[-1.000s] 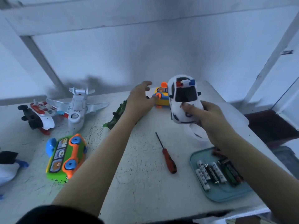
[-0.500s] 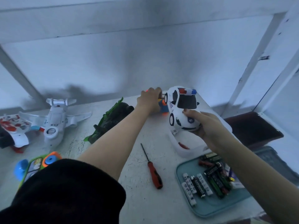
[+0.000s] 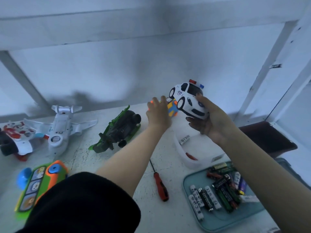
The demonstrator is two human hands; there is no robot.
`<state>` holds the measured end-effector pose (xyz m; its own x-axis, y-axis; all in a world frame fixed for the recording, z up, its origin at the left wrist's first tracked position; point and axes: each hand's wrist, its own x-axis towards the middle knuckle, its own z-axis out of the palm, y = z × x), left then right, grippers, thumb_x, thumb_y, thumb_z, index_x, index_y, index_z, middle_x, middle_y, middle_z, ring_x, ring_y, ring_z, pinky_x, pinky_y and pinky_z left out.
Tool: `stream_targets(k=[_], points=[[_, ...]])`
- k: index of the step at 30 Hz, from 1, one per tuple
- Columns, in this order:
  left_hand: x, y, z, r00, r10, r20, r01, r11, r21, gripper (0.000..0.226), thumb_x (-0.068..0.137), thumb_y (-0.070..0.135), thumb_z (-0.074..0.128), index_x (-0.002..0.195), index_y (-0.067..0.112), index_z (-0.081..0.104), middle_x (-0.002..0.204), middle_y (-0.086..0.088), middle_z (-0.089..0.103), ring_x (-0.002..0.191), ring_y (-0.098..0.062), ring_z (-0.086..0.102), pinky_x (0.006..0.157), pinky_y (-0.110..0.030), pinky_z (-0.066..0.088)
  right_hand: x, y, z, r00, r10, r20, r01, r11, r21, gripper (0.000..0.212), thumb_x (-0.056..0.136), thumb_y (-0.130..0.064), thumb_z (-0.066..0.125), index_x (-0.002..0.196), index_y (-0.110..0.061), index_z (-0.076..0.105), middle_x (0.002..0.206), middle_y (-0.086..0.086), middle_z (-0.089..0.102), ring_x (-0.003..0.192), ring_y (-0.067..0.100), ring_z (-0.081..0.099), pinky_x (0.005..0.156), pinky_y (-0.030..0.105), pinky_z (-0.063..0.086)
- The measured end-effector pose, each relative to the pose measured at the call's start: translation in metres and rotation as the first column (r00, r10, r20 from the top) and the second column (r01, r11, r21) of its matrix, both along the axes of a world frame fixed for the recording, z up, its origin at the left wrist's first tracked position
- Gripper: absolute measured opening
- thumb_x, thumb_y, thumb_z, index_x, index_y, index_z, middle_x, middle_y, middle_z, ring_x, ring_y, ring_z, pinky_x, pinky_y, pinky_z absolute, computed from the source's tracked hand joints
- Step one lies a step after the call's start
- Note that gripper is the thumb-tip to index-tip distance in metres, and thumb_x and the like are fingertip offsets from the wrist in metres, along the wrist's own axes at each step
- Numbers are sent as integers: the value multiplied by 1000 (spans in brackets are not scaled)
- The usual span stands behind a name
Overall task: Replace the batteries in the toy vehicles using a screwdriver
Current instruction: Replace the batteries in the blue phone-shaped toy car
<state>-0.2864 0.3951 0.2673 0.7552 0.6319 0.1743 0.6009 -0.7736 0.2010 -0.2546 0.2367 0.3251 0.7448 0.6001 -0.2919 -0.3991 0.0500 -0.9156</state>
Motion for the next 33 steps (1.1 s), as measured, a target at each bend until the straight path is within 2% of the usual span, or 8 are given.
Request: stream_targets(k=[3, 7, 13, 17, 23, 25, 29, 33], points=[[-2, -11, -13, 991, 136, -2, -136, 991, 12, 65, 85, 18, 66, 137, 12, 29, 135, -19, 30, 117, -37, 41, 76, -37, 44, 5, -3, -1, 1000, -6, -14, 6, 1000, -13, 25, 87, -43, 62, 91, -19, 66, 75, 1, 70, 66, 16, 65, 51, 22, 52], [-3, -6, -13, 995, 97, -6, -97, 995, -8, 59, 88, 5, 55, 141, 9, 29, 143, -21, 25, 117, -40, 42, 82, -38, 47, 15, -2, -1, 999, -28, -26, 28, 1000, -3, 33, 87, -45, 63, 100, -15, 67, 83, 6, 69, 69, 19, 64, 55, 25, 53], [-12, 14, 19, 944, 199, 265, -89, 922, -377, 34, 95, 14, 47, 128, 6, 44, 132, -19, 41, 116, -39, 46, 97, -38, 35, 34, 17, -8, 997, -42, -65, 45, 998, 37, 36, 83, -34, 71, 108, -9, 67, 104, 10, 69, 91, 22, 65, 85, 32, 55], [-41, 34, 44, 722, 342, 601, 67, 830, -553, 34, 73, 33, 52, 104, 19, 53, 116, -15, 55, 90, -35, 66, 81, -51, 55, 42, 44, -15, 998, -31, -58, 33, 999, 27, 36, 78, -23, 78, 107, -5, 66, 113, 14, 69, 104, 26, 66, 94, 38, 53], [-95, 42, 72, 483, 397, 781, 149, 841, -520, 20, 92, 6, 55, 96, 25, 52, 99, -5, 62, 62, -5, 68, 59, -22, 56, 31, 94, -30, 999, 40, -23, -43, 990, -136, 45, 79, -14, 77, 116, 3, 59, 111, 16, 66, 95, 25, 64, 77, 31, 55], [-107, 41, 73, 481, 392, 784, 156, 842, -517, 21, 94, 0, 51, 107, 17, 51, 101, -9, 60, 60, -1, 66, 56, -14, 51, 25, 109, -38, 997, 82, -11, -83, 972, -218, 43, 78, -14, 78, 114, 1, 59, 109, 16, 65, 90, 25, 64, 67, 29, 55], [-125, 39, 64, 518, 391, 761, 91, 859, -504, 23, 96, -1, 50, 111, 16, 47, 105, -6, 54, 63, 14, 59, 56, -4, 44, 17, 125, -57, 991, 126, 41, -102, 923, -371, 34, 75, -21, 81, 89, -5, 54, 102, 14, 64, 94, 27, 65, 84, 37, 56], [-138, 42, 53, 552, 407, 728, 29, 863, -504, 27, 96, 4, 52, 117, 20, 48, 112, -6, 58, 90, -5, 62, 72, -12, 50, 19, 134, -67, 959, 148, 241, -12, 871, -491, 36, 78, -29, 78, 70, -14, 46, 77, 4, 55, 76, 19, 58, 65, 25, 50]])
